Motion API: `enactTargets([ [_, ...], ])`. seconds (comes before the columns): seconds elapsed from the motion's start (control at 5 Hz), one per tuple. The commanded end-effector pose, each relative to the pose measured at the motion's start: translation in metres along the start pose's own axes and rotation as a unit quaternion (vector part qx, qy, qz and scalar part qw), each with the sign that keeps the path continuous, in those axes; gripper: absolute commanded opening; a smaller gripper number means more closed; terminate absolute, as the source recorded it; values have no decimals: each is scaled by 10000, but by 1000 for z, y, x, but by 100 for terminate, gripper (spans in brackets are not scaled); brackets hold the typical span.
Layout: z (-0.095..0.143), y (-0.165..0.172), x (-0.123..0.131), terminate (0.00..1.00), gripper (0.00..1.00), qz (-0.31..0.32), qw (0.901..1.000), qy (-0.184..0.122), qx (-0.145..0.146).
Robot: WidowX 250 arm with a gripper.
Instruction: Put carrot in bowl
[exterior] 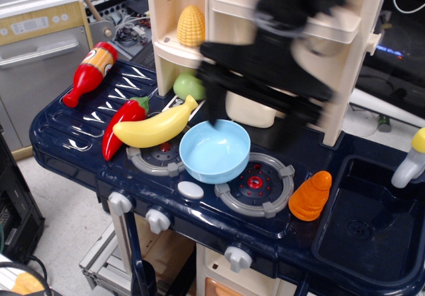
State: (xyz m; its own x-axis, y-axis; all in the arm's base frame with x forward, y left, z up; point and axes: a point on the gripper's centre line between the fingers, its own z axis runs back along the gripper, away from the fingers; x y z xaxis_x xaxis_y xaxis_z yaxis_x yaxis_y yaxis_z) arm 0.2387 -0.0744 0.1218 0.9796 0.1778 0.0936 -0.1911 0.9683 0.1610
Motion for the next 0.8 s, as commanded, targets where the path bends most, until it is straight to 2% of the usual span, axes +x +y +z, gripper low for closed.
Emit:
enactTargets([
  [0.0, 11, -48, 4, 0, 100, 712, 9967, -145, -359],
  [0.2, 1, -56, 2, 0, 100, 859, 9950, -368, -349],
  [0.6, -18, -65, 16, 0, 100, 981, 9910, -830, -368],
])
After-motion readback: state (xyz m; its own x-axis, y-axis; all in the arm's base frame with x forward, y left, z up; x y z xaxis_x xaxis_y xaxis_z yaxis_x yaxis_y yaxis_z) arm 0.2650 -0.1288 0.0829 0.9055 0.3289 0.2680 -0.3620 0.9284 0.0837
